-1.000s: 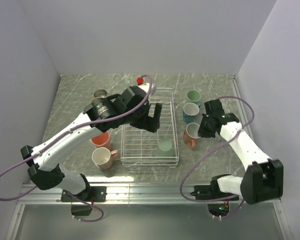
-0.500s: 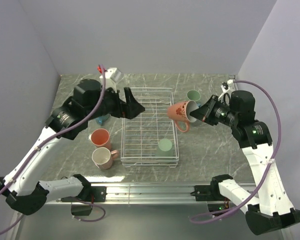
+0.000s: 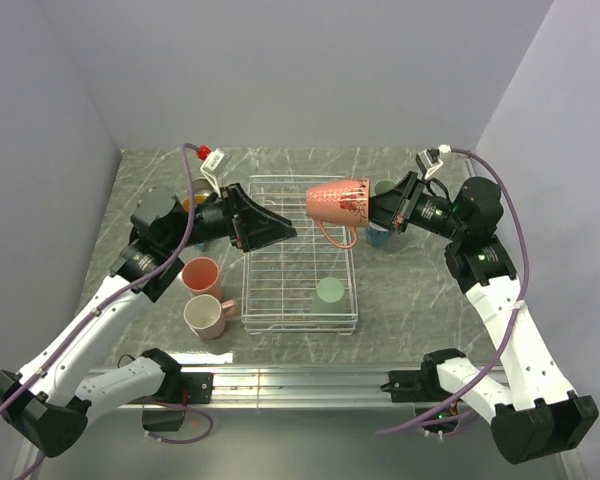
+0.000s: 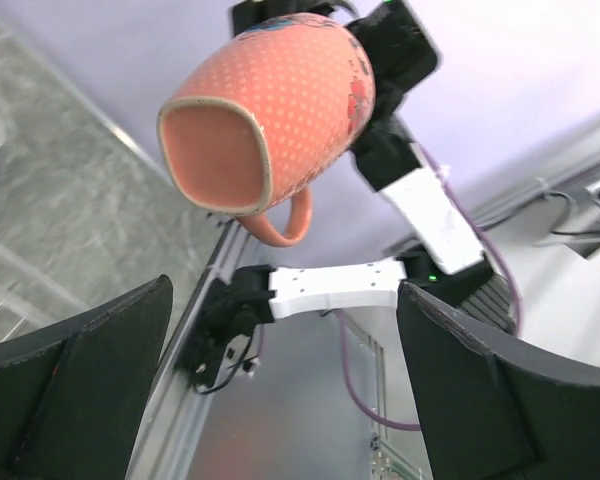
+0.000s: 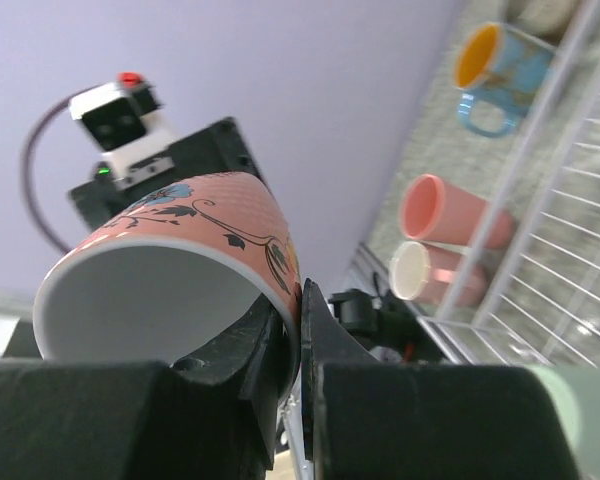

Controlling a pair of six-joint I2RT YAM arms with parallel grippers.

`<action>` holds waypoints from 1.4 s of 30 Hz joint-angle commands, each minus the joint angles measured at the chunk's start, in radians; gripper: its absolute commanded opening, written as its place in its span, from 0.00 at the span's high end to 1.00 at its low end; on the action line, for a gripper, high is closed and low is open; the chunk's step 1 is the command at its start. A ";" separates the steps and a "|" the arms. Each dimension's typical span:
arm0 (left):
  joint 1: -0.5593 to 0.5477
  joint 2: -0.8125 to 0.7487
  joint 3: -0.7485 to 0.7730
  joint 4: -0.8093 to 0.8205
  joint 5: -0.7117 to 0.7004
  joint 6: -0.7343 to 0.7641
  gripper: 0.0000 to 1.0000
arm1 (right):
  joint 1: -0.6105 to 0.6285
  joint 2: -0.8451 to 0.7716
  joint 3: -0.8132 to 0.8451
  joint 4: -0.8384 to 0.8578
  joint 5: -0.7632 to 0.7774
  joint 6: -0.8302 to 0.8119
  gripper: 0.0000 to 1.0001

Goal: Load the cups into the dish rack

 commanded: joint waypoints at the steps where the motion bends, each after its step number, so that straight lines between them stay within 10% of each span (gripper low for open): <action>1: 0.002 -0.048 -0.013 0.229 0.059 -0.083 0.01 | 0.028 -0.012 0.014 0.249 -0.077 0.116 1.00; 27: -0.038 0.055 0.025 0.334 0.027 -0.078 0.01 | 0.197 0.052 -0.026 0.338 -0.007 0.146 1.00; 32: -0.058 0.078 0.030 0.355 0.045 -0.083 0.25 | 0.202 0.080 -0.048 0.377 -0.001 0.155 1.00; 40: -0.062 0.090 0.055 0.309 0.025 -0.056 1.00 | 0.208 0.103 -0.058 0.331 0.004 0.101 1.00; 42: -0.062 0.090 0.079 0.213 0.011 -0.022 1.00 | 0.208 0.104 -0.042 0.271 0.013 0.033 1.00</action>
